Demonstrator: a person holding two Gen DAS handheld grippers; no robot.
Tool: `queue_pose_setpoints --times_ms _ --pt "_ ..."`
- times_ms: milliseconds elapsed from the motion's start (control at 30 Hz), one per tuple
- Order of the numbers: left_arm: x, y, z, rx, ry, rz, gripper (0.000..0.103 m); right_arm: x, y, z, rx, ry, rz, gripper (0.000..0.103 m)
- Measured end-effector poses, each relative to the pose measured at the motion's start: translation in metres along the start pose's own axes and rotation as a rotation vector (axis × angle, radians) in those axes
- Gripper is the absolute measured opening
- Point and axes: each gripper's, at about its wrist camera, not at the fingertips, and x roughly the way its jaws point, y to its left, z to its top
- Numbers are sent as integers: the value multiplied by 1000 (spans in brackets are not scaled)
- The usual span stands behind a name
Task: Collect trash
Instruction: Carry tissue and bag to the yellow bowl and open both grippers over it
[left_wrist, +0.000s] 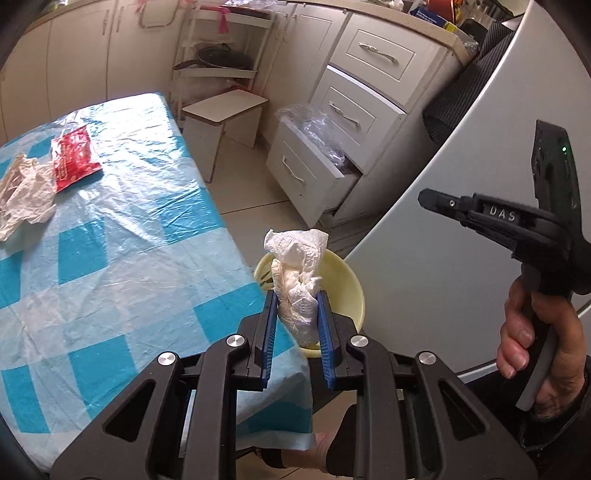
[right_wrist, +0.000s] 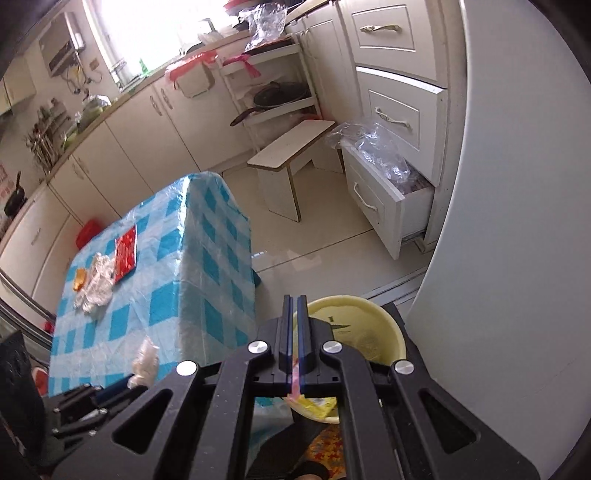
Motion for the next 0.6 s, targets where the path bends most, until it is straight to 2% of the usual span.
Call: queue_pose_setpoints --times_ms 167,300,433,500,567,600 --pt "44 -30 12 23 85 -33 21 -23 4 8 14 -122 -4 3" --pt "94 -42 16 -8 217 -22 43 -25 -5 14 55 -151 5 3" --pt "104 -47 20 -50 225 -41 50 -22 -9 16 73 -150 20 4" --pt "97 -48 21 -42 209 -46 55 -22 -9 17 71 -150 23 9" --pt "82 -44 21 -41 182 -48 58 -21 -8 17 73 -149 22 34" --pt "74 -40 20 -49 170 -48 60 -22 -7 17 70 -151 27 37"
